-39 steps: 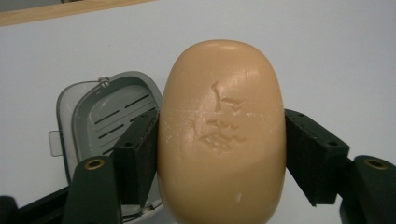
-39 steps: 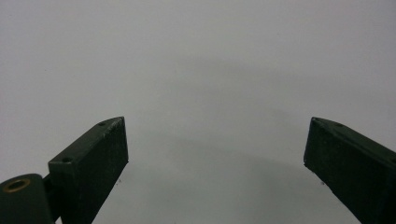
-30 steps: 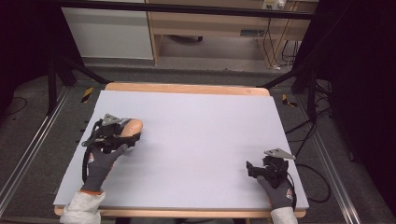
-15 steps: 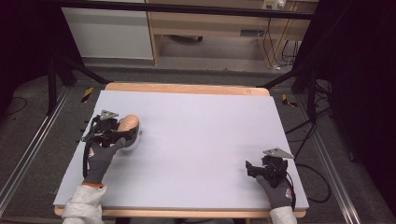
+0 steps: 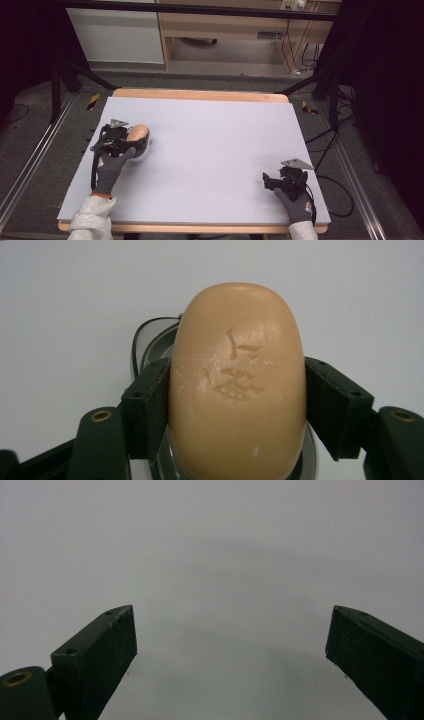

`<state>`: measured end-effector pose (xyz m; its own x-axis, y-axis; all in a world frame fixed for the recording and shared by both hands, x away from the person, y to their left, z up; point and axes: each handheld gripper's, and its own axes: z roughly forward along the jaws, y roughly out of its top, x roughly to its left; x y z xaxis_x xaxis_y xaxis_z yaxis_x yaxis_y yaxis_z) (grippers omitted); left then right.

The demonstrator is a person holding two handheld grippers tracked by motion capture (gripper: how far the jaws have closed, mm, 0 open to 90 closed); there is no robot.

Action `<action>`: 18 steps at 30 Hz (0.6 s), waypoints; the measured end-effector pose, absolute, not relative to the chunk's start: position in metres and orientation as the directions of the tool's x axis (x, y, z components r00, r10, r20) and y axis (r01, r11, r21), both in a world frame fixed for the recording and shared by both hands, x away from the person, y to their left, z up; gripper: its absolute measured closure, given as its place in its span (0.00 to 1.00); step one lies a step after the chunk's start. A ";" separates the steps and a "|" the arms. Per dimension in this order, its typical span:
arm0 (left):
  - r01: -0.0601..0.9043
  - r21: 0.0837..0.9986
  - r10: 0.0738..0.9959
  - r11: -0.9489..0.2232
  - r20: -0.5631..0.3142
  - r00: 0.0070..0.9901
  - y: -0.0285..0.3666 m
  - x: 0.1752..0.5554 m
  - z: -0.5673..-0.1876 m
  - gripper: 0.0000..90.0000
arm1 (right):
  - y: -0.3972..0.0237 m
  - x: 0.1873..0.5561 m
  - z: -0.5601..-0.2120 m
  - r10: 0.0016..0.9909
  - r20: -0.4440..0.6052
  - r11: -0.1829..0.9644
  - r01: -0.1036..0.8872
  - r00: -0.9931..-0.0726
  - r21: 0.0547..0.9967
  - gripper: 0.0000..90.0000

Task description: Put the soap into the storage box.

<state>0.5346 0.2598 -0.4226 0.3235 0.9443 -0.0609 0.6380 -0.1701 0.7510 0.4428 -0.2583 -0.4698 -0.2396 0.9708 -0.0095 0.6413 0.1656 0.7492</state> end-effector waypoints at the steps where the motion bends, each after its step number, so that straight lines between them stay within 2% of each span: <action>1: 0.638 0.751 0.945 -0.170 -0.060 0.323 0.260 0.535 -0.423 0.35 | -0.258 0.443 -0.470 0.971 -0.009 0.165 0.642 -0.239 0.749 0.07; 18: 0.654 0.738 0.950 -0.167 -0.057 0.308 0.260 0.536 -0.429 0.35 | -0.258 0.442 -0.470 0.972 -0.005 0.160 0.645 -0.236 0.747 0.07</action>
